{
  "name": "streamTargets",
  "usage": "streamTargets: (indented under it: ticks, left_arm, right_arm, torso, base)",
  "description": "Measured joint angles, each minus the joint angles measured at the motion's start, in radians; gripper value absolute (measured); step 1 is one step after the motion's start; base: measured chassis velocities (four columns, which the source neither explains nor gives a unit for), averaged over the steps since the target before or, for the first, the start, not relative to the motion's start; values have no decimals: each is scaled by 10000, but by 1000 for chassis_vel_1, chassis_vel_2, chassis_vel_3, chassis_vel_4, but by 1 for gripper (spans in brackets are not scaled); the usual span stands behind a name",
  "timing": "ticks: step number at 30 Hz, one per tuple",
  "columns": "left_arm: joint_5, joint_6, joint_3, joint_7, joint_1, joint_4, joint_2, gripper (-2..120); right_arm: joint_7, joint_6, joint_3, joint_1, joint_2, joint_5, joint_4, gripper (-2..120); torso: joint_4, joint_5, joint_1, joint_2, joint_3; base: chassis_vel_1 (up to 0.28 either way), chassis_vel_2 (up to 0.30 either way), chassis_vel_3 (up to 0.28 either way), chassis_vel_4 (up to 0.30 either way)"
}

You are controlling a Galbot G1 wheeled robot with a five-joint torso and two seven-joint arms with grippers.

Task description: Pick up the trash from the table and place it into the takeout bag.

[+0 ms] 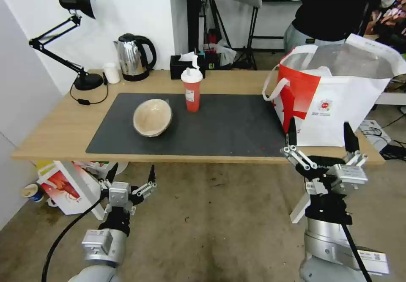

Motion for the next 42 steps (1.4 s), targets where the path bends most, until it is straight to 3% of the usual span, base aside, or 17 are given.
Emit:
streamTargets:
  ticks: [5,15,42]
  left_arm:
    - [0,0,0,0,0,0,0,100]
    - [0,0,0,0,0,0,0,100]
    - [0,0,0,-1,1,0,0,100]
  right_arm:
    - [185,-120,-240,-396,37,-111,-68,100]
    - [516,-577,-301,-954,-619,420,29,100]
    - [29,-740,-753,-1380,-1375,367,-389,100]
  torso:
    - [0,-2,1,0,0]
    - [0,-1,1,-1,0]
    - [1,-2,1,-1,0]
  base:
    - [0,0,0,0]
    - [0,0,0,0]
    - [0,0,0,0]
